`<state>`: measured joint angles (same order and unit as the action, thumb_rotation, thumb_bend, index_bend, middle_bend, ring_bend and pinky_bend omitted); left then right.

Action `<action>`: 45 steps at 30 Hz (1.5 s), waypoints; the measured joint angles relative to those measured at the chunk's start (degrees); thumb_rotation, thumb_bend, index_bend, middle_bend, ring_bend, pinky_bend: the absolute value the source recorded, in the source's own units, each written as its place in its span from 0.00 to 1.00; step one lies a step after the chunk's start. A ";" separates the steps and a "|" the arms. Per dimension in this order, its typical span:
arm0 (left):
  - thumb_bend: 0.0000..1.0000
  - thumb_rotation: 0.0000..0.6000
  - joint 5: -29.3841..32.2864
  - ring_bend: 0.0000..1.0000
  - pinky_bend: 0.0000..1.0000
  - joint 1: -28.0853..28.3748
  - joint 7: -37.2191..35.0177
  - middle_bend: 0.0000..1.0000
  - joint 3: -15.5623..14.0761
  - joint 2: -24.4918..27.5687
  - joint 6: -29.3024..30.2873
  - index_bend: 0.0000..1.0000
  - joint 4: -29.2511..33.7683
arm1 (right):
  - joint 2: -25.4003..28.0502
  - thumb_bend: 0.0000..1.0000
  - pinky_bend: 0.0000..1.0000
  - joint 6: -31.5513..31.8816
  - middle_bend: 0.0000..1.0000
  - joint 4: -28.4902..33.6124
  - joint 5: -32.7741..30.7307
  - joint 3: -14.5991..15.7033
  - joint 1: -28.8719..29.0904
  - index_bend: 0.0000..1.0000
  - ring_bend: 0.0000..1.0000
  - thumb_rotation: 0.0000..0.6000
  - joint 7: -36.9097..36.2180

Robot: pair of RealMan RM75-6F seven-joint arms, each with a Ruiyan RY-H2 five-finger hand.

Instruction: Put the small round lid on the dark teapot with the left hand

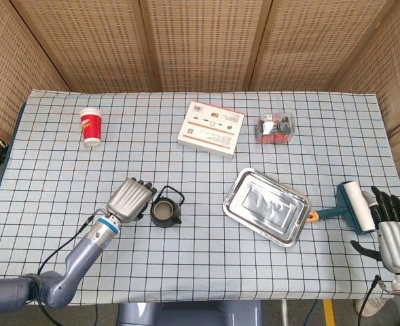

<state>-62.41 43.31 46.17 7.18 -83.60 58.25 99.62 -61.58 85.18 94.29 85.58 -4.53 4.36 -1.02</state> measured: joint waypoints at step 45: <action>1.00 1.00 0.23 0.21 0.33 5.59 -4.50 0.21 -0.81 -0.14 2.97 0.36 5.50 | 1.01 0.00 0.00 0.42 0.00 0.22 0.39 -0.11 -0.18 0.00 0.00 1.00 -2.31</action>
<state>-62.18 48.90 41.68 6.36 -83.74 61.22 105.13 -60.57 85.60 94.51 85.98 -4.63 4.18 -3.33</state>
